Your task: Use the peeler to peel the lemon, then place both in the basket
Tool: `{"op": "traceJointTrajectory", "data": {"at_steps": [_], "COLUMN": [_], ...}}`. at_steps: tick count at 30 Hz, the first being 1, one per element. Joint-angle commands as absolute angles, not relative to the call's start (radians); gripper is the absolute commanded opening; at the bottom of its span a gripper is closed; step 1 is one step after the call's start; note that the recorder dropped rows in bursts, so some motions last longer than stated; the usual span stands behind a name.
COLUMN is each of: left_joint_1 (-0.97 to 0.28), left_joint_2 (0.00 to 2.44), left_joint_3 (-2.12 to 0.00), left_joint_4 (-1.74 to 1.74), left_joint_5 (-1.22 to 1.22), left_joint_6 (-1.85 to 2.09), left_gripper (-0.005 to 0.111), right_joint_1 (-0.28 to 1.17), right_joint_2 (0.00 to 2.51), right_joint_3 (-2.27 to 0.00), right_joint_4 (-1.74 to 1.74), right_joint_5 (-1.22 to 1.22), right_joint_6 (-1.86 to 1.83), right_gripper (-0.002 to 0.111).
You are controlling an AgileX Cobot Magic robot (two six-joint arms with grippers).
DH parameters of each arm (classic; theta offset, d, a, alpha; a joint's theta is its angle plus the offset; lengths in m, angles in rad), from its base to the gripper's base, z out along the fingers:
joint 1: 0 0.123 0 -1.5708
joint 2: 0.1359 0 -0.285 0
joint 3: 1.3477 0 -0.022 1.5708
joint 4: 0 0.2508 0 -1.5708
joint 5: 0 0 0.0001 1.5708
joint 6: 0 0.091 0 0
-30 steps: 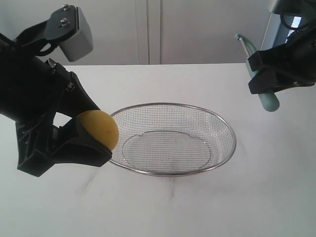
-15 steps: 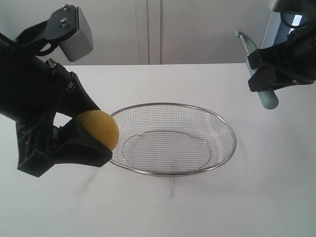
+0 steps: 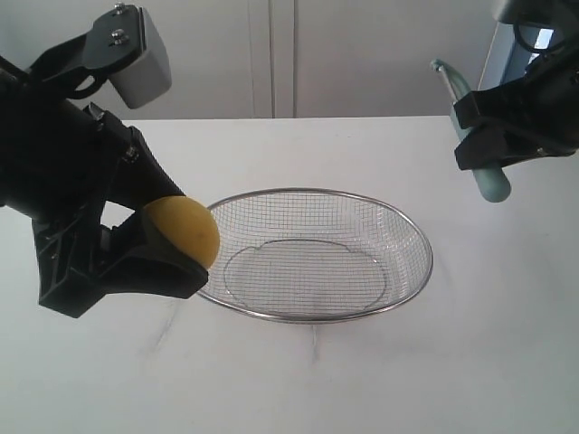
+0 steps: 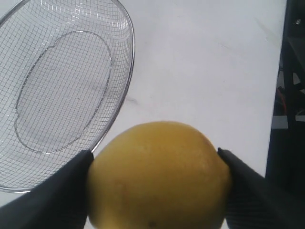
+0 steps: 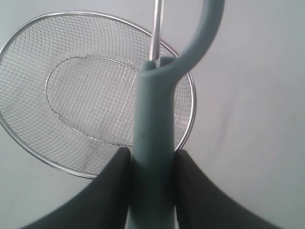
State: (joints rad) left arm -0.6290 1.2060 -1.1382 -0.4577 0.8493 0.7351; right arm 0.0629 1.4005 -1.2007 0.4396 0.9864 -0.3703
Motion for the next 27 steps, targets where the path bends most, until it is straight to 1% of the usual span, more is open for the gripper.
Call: {"op": "traceJointTrajectory", "data": {"at_steps": [1, 8, 12, 19, 23, 27], "left_joint_1": [-0.630, -0.630, -0.630, -0.630, -0.630, -0.630], "left_joint_2": [1.210, 1.236, 1.256, 1.267, 1.267, 1.267], "left_joint_3": [-1.136, -1.118, -1.102, -1.096, -1.096, -1.096], "left_joint_4": [-0.478, -0.411, -0.390, -0.408, -0.408, -0.411], "left_joint_5": [0.845, 0.829, 0.821, 0.788, 0.778, 0.778], "left_joint_6": [0.735, 0.735, 0.735, 0.735, 0.735, 0.735], "left_gripper": [0.000, 0.000, 0.000, 0.000, 0.000, 0.000], "right_joint_1": [0.059, 0.060, 0.089, 0.216, 0.306, 0.387], "right_joint_2": [1.400, 1.434, 1.495, 1.514, 1.514, 1.514], "right_joint_3": [-1.198, -1.198, -1.198, -1.198, -1.196, -1.188], "right_joint_4": [0.433, 0.447, 0.488, 0.799, 0.781, 0.764], "right_joint_5": [0.986, 1.060, 1.099, 1.183, 1.180, 1.122], "right_joint_6": [-0.386, -0.397, -0.484, -0.935, -0.973, -0.966], "right_gripper": [0.000, 0.000, 0.000, 0.000, 0.000, 0.000]}}
